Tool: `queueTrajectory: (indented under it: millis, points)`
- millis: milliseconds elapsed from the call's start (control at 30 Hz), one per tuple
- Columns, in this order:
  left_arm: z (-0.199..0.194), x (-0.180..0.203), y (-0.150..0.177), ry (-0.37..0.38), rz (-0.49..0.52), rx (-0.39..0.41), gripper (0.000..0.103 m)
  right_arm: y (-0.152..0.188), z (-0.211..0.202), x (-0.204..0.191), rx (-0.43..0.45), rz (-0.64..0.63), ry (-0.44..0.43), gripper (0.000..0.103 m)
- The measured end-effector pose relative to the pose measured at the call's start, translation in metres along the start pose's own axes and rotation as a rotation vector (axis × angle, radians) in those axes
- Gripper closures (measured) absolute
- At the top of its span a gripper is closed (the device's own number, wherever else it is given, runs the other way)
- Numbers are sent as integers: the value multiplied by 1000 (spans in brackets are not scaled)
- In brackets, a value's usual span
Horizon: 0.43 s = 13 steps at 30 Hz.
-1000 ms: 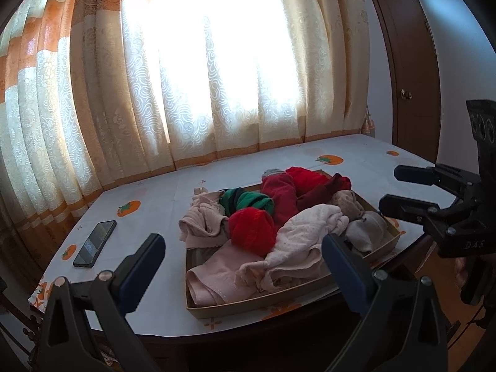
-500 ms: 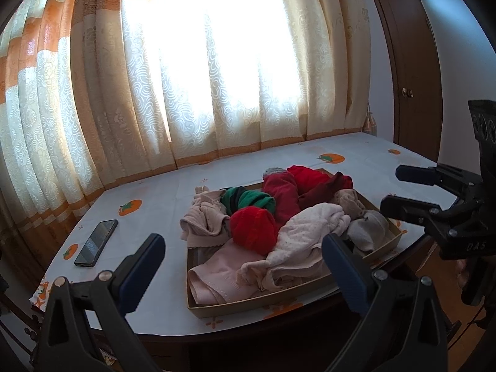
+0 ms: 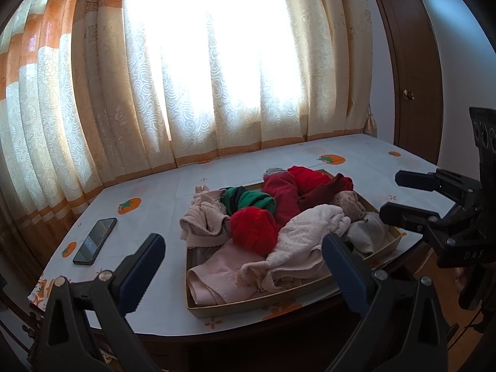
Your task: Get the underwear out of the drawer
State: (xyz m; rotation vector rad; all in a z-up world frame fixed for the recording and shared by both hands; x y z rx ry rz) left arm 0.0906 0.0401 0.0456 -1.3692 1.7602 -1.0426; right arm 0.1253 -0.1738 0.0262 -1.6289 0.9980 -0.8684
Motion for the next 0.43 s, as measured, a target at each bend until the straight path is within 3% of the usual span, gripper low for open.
queueTrajectory:
  millis: [433]
  points:
    - [2, 5, 0, 7, 20, 2, 1, 6, 5, -1, -18, -1, -6, 21]
Point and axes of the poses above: each gripper's, at about its wrist camera, not at the fingertips, and z roughly the way its jaws point, x to its right, y to its underside, the point moved 2 cm from there along z, roughly the way its jaws point, and after that the axes turned 13 degrees about y, right-handed, at the moved point
